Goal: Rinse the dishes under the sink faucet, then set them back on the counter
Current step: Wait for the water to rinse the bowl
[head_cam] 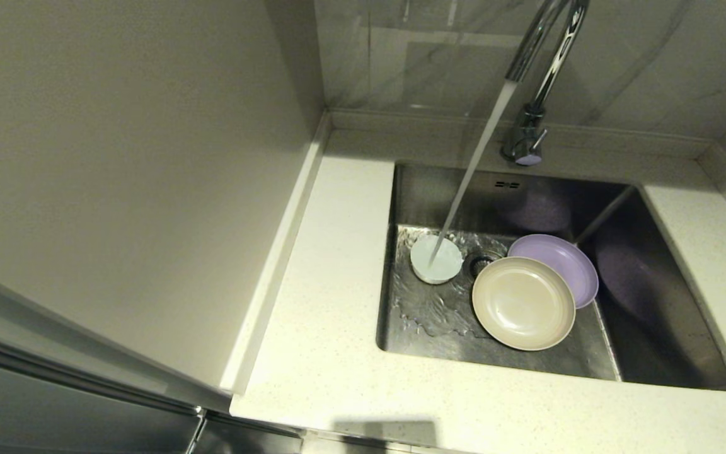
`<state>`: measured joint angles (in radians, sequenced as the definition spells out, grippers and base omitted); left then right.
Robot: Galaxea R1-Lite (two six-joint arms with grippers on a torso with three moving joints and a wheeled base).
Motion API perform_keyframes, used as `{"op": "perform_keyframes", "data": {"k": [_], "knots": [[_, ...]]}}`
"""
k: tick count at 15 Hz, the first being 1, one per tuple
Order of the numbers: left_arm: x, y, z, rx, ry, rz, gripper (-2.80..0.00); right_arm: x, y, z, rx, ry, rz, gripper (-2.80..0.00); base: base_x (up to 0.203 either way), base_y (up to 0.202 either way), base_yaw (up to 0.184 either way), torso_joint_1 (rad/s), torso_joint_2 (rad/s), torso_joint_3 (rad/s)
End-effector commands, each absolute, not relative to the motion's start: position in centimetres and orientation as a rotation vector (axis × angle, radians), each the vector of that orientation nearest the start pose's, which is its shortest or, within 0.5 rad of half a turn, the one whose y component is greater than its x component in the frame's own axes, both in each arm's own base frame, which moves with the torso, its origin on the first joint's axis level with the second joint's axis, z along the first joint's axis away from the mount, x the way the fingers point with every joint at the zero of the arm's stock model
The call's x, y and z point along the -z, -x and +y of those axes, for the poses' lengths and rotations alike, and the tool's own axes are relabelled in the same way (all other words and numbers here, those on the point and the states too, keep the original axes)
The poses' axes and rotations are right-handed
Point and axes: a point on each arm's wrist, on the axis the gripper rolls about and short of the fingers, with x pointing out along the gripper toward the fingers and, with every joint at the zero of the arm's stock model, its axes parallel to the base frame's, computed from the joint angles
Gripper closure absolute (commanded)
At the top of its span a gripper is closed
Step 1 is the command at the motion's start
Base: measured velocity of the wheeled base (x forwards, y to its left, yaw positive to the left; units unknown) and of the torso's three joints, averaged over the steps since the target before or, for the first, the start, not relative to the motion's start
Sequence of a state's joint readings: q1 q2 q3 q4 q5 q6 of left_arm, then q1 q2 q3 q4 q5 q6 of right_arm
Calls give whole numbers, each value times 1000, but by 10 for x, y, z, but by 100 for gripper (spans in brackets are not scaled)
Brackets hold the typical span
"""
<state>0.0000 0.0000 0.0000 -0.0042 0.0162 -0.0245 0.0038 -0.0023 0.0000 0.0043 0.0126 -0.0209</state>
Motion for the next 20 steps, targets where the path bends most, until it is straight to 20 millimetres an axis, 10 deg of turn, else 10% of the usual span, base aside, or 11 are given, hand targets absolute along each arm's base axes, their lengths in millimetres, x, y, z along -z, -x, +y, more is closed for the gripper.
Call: {"op": "perform_keyframes", "data": {"k": [1,20], "knots": [[-76,23,0,-17,25,-6,0,-75,23,0,-17,21,4,0,0,0,0,0,0,0],[-76,23,0,-17,25,-6,0,-75,23,0,-18,20,4,0,0,0,0,0,0,0]]}}
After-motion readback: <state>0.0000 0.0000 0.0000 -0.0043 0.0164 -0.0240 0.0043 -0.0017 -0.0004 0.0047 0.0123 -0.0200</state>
